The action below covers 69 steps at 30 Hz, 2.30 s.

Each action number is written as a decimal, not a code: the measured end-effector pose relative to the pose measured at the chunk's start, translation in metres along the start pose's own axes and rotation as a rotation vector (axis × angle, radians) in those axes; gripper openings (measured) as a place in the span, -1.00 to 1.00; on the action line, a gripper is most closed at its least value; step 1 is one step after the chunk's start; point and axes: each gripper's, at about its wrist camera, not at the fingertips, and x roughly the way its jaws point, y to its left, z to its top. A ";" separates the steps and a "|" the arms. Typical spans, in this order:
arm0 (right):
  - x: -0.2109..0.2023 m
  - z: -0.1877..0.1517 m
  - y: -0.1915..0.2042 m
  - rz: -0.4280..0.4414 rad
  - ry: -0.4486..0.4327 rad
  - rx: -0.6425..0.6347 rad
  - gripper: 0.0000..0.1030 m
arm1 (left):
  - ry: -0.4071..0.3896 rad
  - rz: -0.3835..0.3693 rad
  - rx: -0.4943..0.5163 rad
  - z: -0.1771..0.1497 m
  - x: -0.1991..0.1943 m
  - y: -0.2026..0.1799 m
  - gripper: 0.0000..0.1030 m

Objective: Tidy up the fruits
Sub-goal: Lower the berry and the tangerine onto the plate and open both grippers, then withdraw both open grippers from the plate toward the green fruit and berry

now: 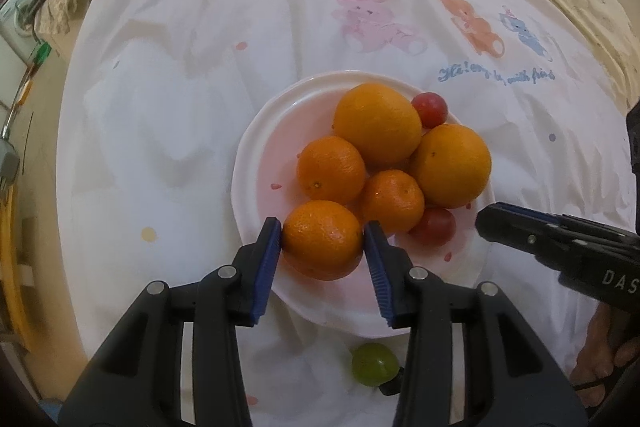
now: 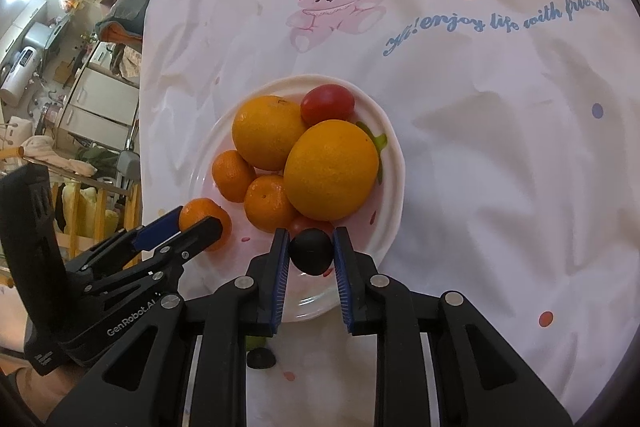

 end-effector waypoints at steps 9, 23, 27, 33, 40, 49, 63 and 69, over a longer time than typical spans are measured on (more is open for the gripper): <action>-0.010 0.002 -0.002 -0.014 -0.040 0.022 -0.24 | -0.026 -0.009 -0.035 0.001 -0.007 0.005 0.80; -0.039 0.000 0.013 0.003 -0.118 -0.006 0.25 | -0.132 0.028 -0.067 0.002 -0.035 0.015 0.80; -0.053 -0.008 0.018 0.009 -0.142 -0.018 0.25 | -0.154 0.028 -0.072 -0.001 -0.048 0.016 0.80; -0.078 -0.022 0.024 0.047 -0.180 -0.020 0.25 | -0.196 0.049 -0.063 -0.007 -0.073 0.015 0.80; -0.089 -0.044 0.026 0.034 -0.188 -0.033 0.25 | -0.209 0.073 -0.065 -0.028 -0.093 0.017 0.80; -0.090 -0.066 0.027 0.035 -0.178 -0.029 0.25 | -0.211 0.071 -0.072 -0.055 -0.110 0.015 0.80; -0.072 -0.078 0.022 0.010 -0.121 -0.022 0.25 | -0.199 0.083 -0.133 -0.075 -0.110 0.031 0.80; -0.059 -0.081 0.023 0.004 -0.076 -0.024 0.25 | -0.186 0.084 -0.185 -0.074 -0.106 0.041 0.80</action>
